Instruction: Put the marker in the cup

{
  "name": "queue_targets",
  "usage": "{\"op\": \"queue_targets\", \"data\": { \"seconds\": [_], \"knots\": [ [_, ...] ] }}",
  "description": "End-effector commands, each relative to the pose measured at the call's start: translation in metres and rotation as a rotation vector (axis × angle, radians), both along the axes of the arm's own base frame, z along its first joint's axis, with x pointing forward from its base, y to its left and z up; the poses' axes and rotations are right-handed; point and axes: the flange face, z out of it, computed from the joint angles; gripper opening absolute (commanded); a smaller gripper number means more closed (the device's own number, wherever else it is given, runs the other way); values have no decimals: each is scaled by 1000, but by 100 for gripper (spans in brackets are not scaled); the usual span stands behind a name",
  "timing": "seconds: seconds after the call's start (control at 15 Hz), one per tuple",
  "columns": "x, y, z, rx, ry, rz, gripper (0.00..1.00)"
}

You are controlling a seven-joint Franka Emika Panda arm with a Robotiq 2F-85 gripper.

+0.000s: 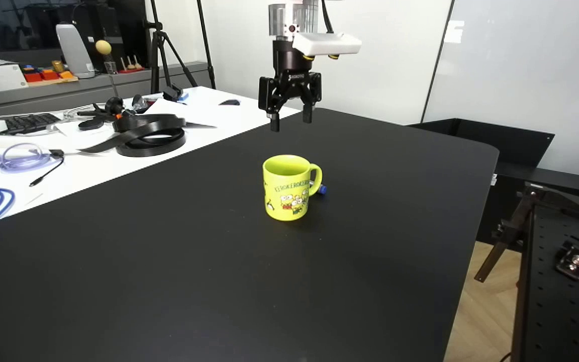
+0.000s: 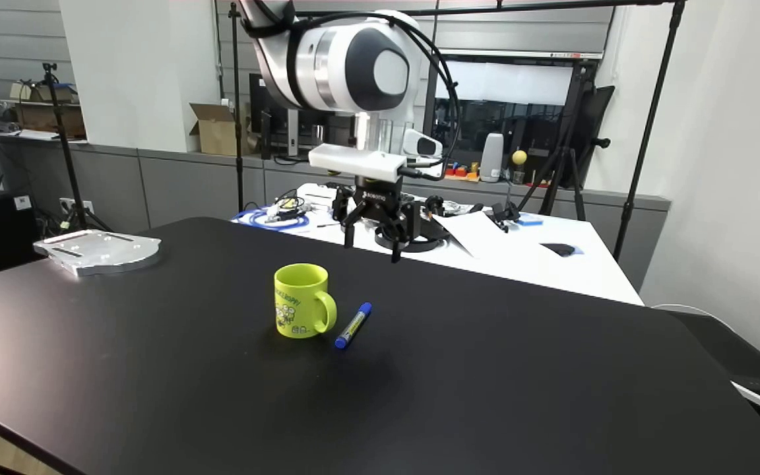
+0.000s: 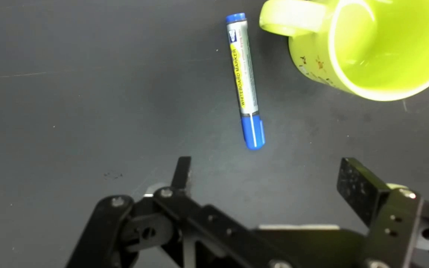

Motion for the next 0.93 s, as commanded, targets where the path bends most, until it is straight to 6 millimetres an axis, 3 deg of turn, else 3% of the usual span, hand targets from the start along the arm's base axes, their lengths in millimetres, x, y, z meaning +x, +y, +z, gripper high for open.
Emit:
{"op": "queue_targets", "data": {
  "seconds": [0.0, 0.47, 0.87],
  "knots": [
    [-2, -4, -8, -9, 22, -13, 100],
    [-6, 0, -53, -4, 98, 4, 100],
    [-4, 1, -70, -1, 120, 1, 100]
  ]
}}
